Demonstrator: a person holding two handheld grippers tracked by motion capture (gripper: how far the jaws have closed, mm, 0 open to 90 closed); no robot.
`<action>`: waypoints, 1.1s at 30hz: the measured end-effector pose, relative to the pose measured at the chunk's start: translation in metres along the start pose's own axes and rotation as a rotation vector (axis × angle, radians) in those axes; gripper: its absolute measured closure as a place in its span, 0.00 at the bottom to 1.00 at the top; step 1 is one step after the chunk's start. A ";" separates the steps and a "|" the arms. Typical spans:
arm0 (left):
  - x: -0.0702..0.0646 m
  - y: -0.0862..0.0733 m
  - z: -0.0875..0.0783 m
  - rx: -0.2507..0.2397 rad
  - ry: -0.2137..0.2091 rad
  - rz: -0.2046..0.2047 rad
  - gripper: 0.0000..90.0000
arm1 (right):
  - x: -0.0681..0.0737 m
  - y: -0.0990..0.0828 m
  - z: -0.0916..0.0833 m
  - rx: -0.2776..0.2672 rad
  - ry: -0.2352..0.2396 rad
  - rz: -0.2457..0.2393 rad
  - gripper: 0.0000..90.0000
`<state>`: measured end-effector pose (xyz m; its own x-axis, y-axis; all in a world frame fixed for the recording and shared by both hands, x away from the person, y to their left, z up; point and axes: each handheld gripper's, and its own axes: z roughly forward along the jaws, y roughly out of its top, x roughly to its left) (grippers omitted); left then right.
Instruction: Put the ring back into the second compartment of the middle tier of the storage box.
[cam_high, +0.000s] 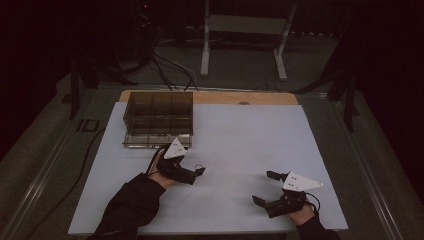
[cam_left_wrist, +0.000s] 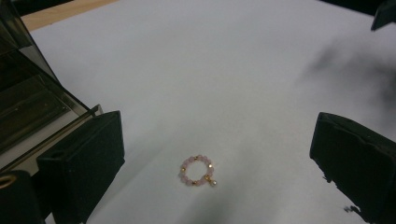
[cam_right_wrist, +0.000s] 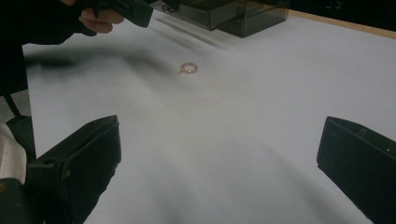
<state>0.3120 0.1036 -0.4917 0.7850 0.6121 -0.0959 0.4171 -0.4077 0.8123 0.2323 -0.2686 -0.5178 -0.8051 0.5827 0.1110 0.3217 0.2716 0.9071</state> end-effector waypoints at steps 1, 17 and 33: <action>0.001 0.000 0.001 0.003 0.010 -0.004 0.05 | 0.000 0.000 0.000 0.000 0.000 0.000 0.00; -0.001 -0.009 0.020 0.130 0.075 -0.023 0.28 | 0.000 0.000 -0.001 -0.002 -0.005 0.002 0.00; 0.004 -0.012 0.032 0.148 0.137 -0.094 0.54 | 0.000 0.000 -0.002 -0.002 -0.005 -0.001 0.00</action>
<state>0.3251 0.0890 -0.5201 0.6741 0.7344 -0.0795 0.5559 -0.4334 0.7093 0.2313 -0.2696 -0.5173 -0.8029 0.5863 0.1080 0.3200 0.2710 0.9078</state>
